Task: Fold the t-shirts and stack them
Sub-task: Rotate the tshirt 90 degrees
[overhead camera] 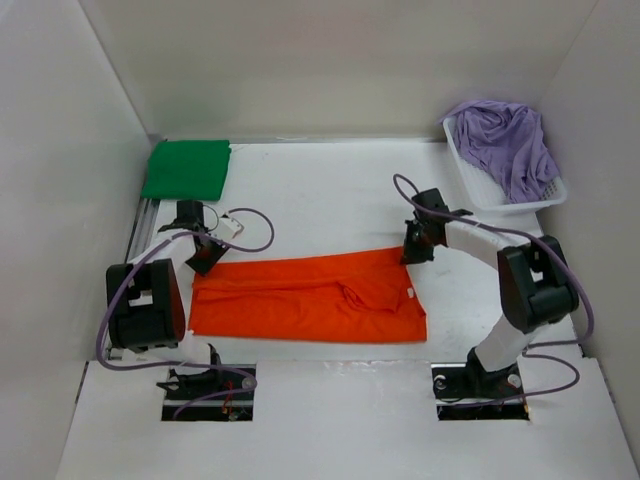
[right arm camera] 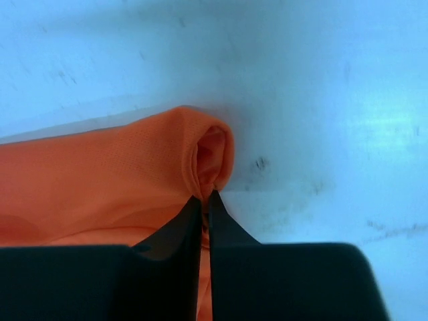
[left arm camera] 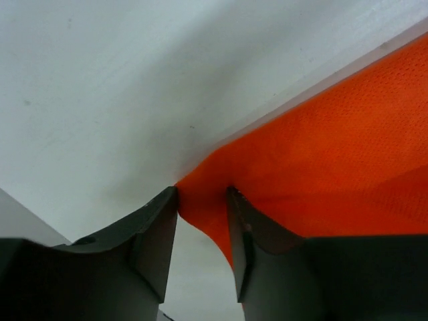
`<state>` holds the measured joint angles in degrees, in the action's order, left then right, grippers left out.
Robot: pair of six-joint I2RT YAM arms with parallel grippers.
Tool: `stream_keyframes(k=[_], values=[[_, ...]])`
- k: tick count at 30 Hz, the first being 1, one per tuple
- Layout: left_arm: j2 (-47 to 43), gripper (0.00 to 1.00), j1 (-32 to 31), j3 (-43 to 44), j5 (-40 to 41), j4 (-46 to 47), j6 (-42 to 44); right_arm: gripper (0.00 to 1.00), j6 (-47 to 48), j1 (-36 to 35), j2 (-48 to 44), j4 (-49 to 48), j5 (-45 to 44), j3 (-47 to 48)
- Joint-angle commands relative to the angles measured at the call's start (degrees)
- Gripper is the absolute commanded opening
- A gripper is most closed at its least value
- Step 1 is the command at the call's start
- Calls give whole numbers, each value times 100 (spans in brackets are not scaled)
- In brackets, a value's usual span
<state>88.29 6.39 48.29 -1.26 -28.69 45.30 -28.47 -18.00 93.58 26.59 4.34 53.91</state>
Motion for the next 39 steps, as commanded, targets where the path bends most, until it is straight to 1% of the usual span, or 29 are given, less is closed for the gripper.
stream_keyframes(k=[1, 3, 4, 6, 9, 10, 11, 12, 13, 14, 15, 16, 18, 19, 22, 26, 30, 33, 36, 37, 38, 39], values=[[135, 26, -116, 154, 160, 206, -293, 3, 315, 143, 493, 126, 199, 890], [206, 19, -160, 277, 257, 206, -398, 0, 377, 187, 862, 276, 313, 1496], [215, 18, -169, 347, 292, 206, -460, 0, 412, 205, 1055, 372, 357, 1839], [232, 18, -169, 496, 380, 232, -609, 0, 465, 222, 1407, 557, 340, 2541], [250, 20, -90, 733, 468, 258, -882, 1, 553, 258, 2162, 768, 287, 3921], [250, 23, -81, 769, 468, 258, -935, 5, 596, 258, 2460, 821, 278, 4421], [250, 27, -81, 813, 468, 250, -1005, 13, 632, 258, 2759, 874, 278, 4931], [233, 34, -98, 857, 468, 206, -1075, 24, 658, 258, 3040, 987, 278, 5406], [189, 41, -107, 875, 468, 153, -1119, 34, 693, 240, 3243, 1119, 278, 5837], [145, 45, -107, 884, 468, 101, -1146, 43, 711, 231, 3359, 1242, 269, 6181], [31, 51, -116, 892, 451, 22, -1163, 47, 720, 223, 3368, 1270, 243, 6341], [-100, 57, -116, 892, 442, -40, -1172, 50, 711, 222, 3255, 1235, 199, 6334], [-355, 61, -107, 849, 425, -58, -1146, 60, 667, 231, 2913, 1068, 59, 5984], [-435, 63, -90, 831, 416, -58, -1111, 64, 632, 257, 2607, 928, -90, 5573], [-366, 64, -107, 752, 477, -14, -997, 66, 387, 380, 1772, 533, -381, 4264], [-6, 63, -230, 594, 539, 12, -1005, 67, -43, 521, 971, 111, -329, 2629], [109, 62, -397, 401, 591, 74, -970, 67, -334, 626, 723, -206, -223, 1651], [39, 62, -424, 321, 609, 100, -970, 67, -493, 644, 810, -417, 5, 1386], [-31, 62, -433, 234, 609, 74, -962, 67, -624, 644, 1126, -567, 251, 1534], [-49, 62, -433, 198, 609, 74, -953, 65, -642, 627, 1249, -567, 304, 1683], [-84, 62, -433, 163, 609, 65, -953, 61, -651, 618, 1381, -541, 365, 1849], [-119, 62, -433, 128, 626, 48, -953, 54, -651, 618, 1513, -506, 401, 2043]])
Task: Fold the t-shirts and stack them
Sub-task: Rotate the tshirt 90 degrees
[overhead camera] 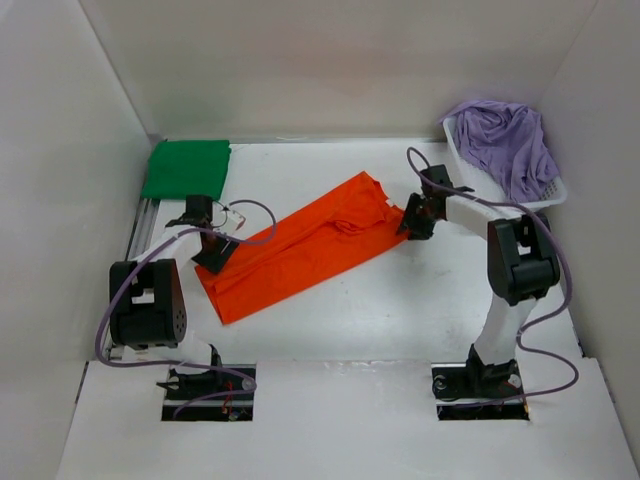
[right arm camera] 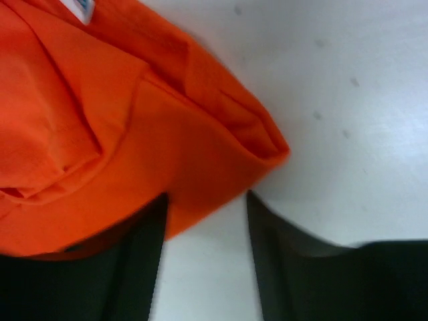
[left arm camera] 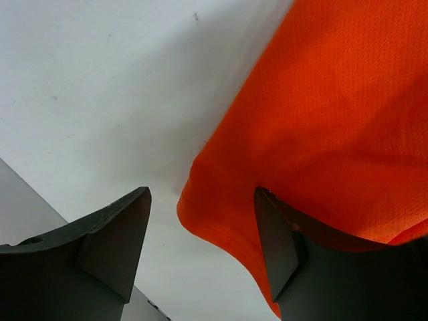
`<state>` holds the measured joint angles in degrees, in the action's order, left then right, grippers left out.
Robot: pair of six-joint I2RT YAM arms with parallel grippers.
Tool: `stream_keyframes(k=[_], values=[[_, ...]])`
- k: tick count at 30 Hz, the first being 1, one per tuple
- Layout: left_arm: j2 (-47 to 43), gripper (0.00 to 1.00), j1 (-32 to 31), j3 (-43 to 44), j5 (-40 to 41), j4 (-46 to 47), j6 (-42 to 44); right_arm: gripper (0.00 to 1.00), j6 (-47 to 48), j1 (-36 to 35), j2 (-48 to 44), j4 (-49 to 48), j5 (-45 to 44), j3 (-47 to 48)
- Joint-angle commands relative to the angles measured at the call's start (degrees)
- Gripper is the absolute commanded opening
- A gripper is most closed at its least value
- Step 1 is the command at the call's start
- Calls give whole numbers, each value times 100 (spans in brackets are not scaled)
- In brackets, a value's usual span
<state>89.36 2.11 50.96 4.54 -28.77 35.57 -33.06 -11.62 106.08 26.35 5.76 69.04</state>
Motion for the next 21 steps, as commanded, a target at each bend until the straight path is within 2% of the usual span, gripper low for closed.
stream_keyframes(k=[1, 2, 3, 4, 6, 8, 9, 10, 12, 14, 15, 17, 21], values=[[-287, 62, -4, -174, 56, 39, 20, 43, -192, -20, 403, -429, 320, 741], [-349, 62, -4, -200, 65, 30, 11, 33, -192, -20, 518, -377, 364, 908], [-462, 62, -4, -253, 74, 4, 11, 19, -175, -3, 719, -280, 434, 1241], [-568, 62, -13, -279, 74, -23, 2, 11, -157, 23, 921, -192, 478, 1557], [-770, 63, -39, -332, 56, -84, 11, 6, -122, 120, 1342, 9, 488, 2285], [-1007, 64, -92, -359, 21, -172, 20, 6, -69, 190, 1931, 387, 409, 3435], [-1104, 65, -144, -367, 12, -216, 20, 10, 0, 182, 2264, 597, 382, 4137], [-1201, 65, -197, -376, 12, -277, 20, 19, 106, 173, 2555, 817, 382, 4832], [-1342, 66, -303, -376, -5, -409, 20, 47, 343, 95, 3057, 1283, 365, 6186], [-1430, 66, -382, -411, -32, -515, 20, 63, 519, -46, 3234, 1644, 286, 6937], [-1465, 66, -408, -464, -40, -533, 20, 66, 520, -99, 3113, 1680, 190, 6861], [-1544, 66, -452, -587, -40, -507, 3, 70, 520, -213, 2465, 1541, -39, 5926], [-1685, 66, -461, -789, -119, -349, -199, 73, 179, -748, 418, 286, -409, 2597]])
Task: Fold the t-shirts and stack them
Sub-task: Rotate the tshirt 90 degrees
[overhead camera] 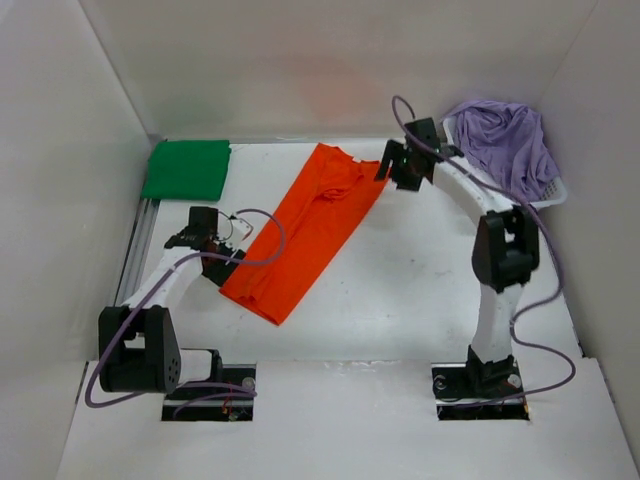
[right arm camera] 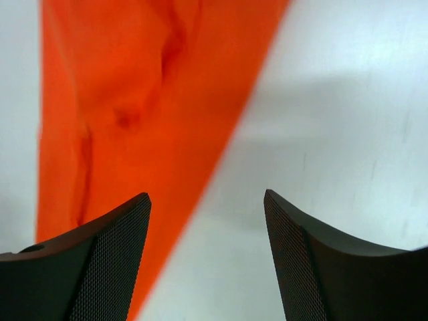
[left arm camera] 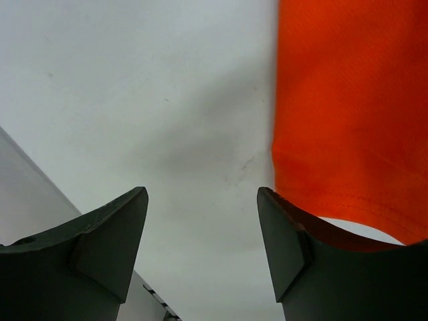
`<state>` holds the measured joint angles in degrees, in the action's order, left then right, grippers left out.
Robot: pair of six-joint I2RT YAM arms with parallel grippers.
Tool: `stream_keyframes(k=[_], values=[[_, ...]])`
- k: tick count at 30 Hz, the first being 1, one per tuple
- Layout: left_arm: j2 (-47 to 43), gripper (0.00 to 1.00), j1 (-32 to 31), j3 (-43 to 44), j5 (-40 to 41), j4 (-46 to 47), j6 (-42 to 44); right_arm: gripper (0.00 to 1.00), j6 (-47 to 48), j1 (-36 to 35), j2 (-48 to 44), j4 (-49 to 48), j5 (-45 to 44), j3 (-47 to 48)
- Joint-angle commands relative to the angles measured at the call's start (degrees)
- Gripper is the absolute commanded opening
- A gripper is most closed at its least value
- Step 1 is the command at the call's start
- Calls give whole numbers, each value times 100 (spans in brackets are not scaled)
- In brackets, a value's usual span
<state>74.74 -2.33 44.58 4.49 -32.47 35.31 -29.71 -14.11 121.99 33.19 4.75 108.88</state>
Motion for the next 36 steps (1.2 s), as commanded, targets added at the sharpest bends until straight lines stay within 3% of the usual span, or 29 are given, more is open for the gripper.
stream_keyframes(k=[1, 6, 10, 14, 21, 31, 34, 36], values=[[-232, 66, 0, -177, -124, 73, -234, 73, -366, -727, -1587, -645, -300, -2057], [-380, 66, 543, -178, -281, 530, -858, 73, -1728, -2421, -2715, -1340, -668, -3820], [-890, 66, 1483, -81, -983, 671, -1333, 74, -2757, -3723, -2594, -1491, -1221, -3945], [-1399, 67, 2073, -133, -1573, 707, -1746, 74, -3531, -4454, -2155, -1456, -1433, -3796], [-2349, 69, 2320, -318, -1706, 514, -1765, 72, -4200, -4781, -1425, -1280, -1715, -3567], [-2781, 70, 1820, -221, -1671, 258, -1756, 69, -4947, -4860, -712, -1042, -1522, -3180], [-2746, 69, 1767, -204, -1671, 302, -1756, 58, -5289, -4860, -546, -1147, -1241, -3285], [-2719, 69, 1732, -195, -1671, 320, -1721, 44, -5561, -4860, -484, -1384, -1074, -3504]])
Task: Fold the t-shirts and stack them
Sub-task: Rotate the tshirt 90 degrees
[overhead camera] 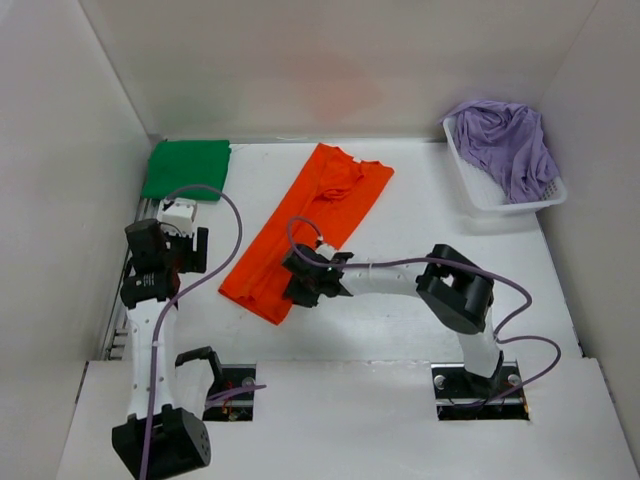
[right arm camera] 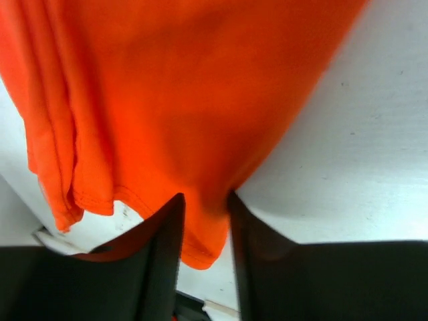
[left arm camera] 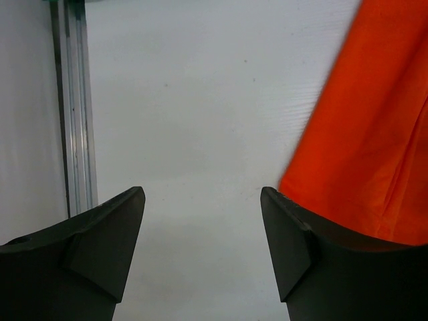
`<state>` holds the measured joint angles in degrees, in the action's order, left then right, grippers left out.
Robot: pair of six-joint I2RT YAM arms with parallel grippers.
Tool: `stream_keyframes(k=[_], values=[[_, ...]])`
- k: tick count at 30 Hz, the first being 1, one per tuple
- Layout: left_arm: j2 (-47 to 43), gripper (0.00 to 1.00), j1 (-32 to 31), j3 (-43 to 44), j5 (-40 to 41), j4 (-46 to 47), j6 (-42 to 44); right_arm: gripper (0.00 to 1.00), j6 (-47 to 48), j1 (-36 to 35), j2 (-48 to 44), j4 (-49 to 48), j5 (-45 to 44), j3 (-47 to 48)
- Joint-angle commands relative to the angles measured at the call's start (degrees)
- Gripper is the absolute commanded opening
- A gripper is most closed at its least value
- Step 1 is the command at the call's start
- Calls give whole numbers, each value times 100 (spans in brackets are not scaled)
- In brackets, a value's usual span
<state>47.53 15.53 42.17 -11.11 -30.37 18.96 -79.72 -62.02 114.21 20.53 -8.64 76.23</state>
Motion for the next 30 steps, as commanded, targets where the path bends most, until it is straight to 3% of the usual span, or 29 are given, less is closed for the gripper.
stream_keyframes(k=[1, 4, 6, 11, 19, 23, 26, 30], values=[[19, 69, -89, 54, -110, 110, -77, 34, -701, -69, 294, -268, 336, -379], [37, 69, -247, 54, -154, 75, 37, 9, -1018, -43, 181, -664, 425, -862], [11, 69, -440, 54, -215, 49, 212, 1, -1098, 10, 14, -831, 408, -1179], [-182, 69, -1344, 63, -374, -223, 1397, 0, -984, 256, -880, -1209, 267, -2381], [-621, 70, -3567, -384, -49, -1101, 4174, 0, -273, 810, -2596, -1491, 381, -4343], [-718, 70, -5139, -727, 267, -1471, 4941, 10, 272, 1056, -3211, -1360, 513, -4818], [-693, 70, -6221, -991, 487, -1524, 5074, 33, 606, 1074, -3641, -1149, 574, -4933], [-412, 70, -7330, -1316, 567, -1463, 5047, 44, 739, 803, -4108, -771, 513, -4732]])
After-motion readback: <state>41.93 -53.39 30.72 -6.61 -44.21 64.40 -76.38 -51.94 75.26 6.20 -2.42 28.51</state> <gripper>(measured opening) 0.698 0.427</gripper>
